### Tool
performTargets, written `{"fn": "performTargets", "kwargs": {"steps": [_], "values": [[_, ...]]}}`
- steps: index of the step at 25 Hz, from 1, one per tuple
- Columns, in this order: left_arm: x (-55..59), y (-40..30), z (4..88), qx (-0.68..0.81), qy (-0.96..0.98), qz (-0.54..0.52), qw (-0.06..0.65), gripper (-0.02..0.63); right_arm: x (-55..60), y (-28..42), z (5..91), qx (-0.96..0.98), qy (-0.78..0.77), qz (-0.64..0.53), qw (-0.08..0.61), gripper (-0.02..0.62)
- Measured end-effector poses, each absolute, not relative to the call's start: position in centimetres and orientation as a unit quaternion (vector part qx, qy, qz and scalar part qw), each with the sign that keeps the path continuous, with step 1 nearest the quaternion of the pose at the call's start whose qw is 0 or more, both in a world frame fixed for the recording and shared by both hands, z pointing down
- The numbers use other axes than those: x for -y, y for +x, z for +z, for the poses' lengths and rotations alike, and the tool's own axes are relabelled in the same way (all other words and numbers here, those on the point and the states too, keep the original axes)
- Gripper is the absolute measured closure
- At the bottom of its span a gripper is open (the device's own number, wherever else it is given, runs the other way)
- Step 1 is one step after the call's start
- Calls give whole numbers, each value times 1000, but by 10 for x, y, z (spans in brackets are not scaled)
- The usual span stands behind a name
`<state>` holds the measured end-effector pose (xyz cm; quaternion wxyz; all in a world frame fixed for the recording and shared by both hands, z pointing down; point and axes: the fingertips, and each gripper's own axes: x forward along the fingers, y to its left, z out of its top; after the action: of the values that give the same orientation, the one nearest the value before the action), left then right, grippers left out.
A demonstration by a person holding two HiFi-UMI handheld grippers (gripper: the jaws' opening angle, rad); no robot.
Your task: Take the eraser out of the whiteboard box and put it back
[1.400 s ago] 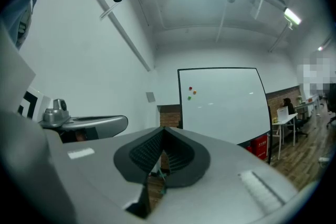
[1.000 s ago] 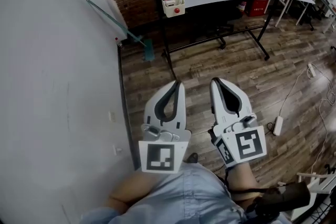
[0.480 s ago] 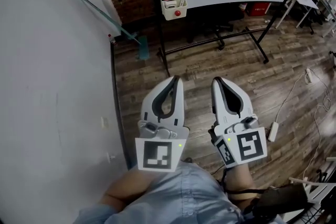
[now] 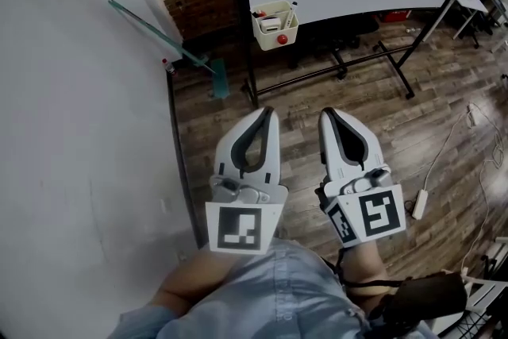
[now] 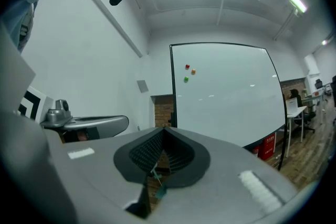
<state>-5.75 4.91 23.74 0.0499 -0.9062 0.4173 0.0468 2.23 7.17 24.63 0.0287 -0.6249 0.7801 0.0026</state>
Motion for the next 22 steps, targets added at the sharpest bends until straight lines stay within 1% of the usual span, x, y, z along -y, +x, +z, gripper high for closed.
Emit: {"fn": "performTargets", "kwargs": {"steps": [8,16,22], "values": [[3,-63,238,-413,-909,50,41,601,-23,13,246,-780,-626,3,17,594],[35,-51,240,-415,-908,43,41,601,10,30,240,-780,-626,10,22,594],[67,-25,238,-426,-902,45,55,601,43,53,239,-794,-607,23,32,594]]}}
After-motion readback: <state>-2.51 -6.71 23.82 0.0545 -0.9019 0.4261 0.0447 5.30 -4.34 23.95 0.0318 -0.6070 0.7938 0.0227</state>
